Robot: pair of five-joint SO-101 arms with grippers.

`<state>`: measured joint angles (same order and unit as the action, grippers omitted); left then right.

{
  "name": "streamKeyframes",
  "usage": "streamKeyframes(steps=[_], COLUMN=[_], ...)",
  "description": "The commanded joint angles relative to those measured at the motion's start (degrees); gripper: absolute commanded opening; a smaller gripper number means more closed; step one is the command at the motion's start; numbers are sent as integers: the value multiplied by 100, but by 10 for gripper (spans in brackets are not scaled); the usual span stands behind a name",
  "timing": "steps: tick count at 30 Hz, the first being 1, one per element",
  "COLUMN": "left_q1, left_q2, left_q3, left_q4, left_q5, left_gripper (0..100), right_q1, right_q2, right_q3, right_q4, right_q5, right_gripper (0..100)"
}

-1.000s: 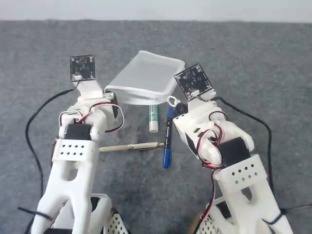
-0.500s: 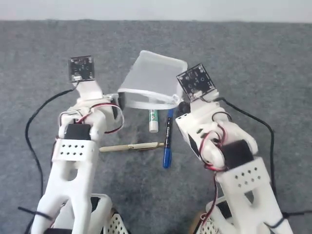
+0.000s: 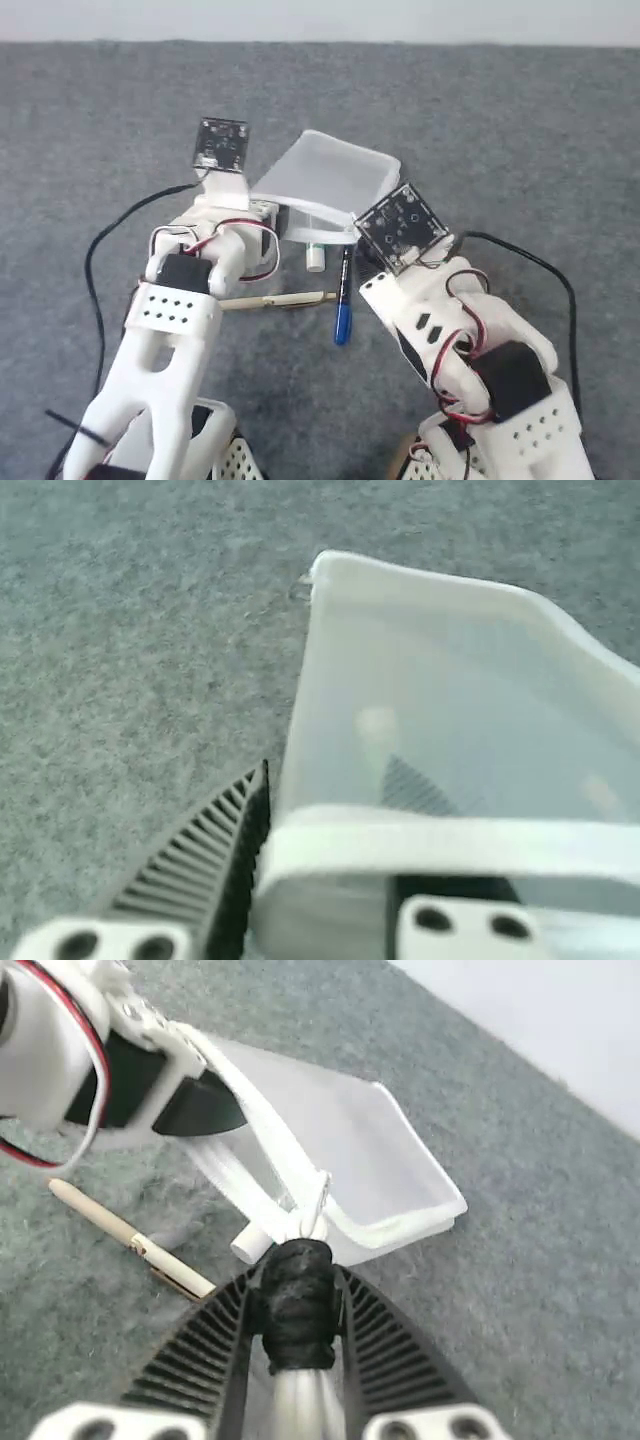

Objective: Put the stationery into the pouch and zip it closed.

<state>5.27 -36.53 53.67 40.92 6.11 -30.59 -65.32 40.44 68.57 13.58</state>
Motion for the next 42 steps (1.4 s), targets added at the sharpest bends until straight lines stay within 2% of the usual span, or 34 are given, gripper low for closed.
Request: streamKeyframes(steps=[1,3,9,14,16,25,29,33,38,42], left_q1=[62,35,35,35,35,35,-105,-378,-440,-440], left_q2=[0,0,-9,-44,-44,-44,-53,-53,-53,-53], left_q3=[-127,-127,-136,-136,-136,-136,-145,-224,-233,-233], left_q4=[-141,-176,-176,-176,-176,-176,-176,-176,-176,-176], left_q5=[-211,-237,-229,-229,-220,-220,-202,88,105,105], left_gripper=[52,9,10,10,10,10,10,10,10,10], right_q1=[-31,-22,-4,-4,-4,13,295,541,576,1174], right_q2=[-189,-145,-136,-136,-136,-127,-127,-127,-75,558], right_q3=[-62,-62,-62,9,167,264,176,9,-35,-44], right_q4=[31,22,13,40,-57,-242,-242,154,444,338], right_q5=[70,70,53,9,9,18,18,18,-220,-308], right_gripper=[6,6,27,227,278,279,220,206,203,202])
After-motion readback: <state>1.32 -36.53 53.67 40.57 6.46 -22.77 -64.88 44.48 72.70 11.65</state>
